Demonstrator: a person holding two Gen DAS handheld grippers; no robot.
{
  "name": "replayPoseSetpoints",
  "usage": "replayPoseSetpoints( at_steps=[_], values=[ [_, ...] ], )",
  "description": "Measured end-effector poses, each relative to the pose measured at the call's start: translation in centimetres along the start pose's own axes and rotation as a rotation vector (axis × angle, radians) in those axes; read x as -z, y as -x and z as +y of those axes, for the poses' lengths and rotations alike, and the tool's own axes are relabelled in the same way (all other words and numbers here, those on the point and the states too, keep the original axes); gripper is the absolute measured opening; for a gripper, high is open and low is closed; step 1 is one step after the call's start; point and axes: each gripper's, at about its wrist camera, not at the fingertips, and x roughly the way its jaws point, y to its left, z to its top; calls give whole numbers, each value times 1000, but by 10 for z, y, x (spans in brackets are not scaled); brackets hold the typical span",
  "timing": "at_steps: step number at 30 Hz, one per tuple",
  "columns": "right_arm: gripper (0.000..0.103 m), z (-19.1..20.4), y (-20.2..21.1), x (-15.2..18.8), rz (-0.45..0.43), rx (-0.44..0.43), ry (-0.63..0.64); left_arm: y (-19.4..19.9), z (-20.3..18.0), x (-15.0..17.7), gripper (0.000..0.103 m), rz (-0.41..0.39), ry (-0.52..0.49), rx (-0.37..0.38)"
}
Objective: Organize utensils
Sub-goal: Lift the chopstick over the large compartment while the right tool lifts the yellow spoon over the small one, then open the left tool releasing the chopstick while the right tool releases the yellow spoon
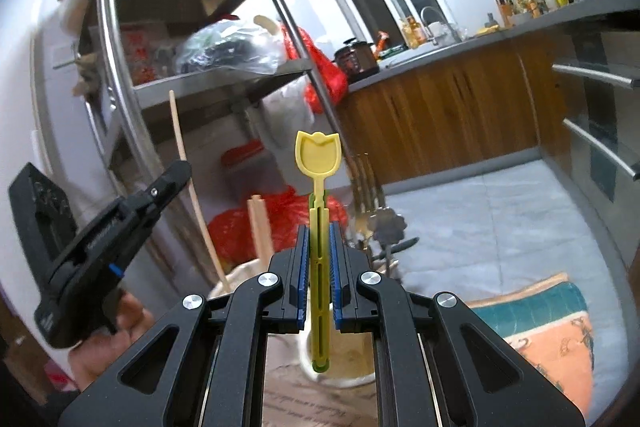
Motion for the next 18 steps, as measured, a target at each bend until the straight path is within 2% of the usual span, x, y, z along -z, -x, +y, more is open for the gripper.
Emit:
replayPoseSetpoints(
  at_steps=[5, 11, 15, 18],
  values=[
    [11, 3, -10, 7, 20, 70, 58, -13, -1, 17, 5, 79, -35, -17],
    [11, 11, -13, 17, 101, 120, 120, -10, -5, 31, 5, 175, -79, -45],
    [11, 13, -18, 24, 170, 161, 152, -20, -9, 39, 5, 319, -121, -82],
    [11, 14, -22, 29, 212, 183, 160, -25, -8, 44, 5, 389, -127, -97]
  ],
)
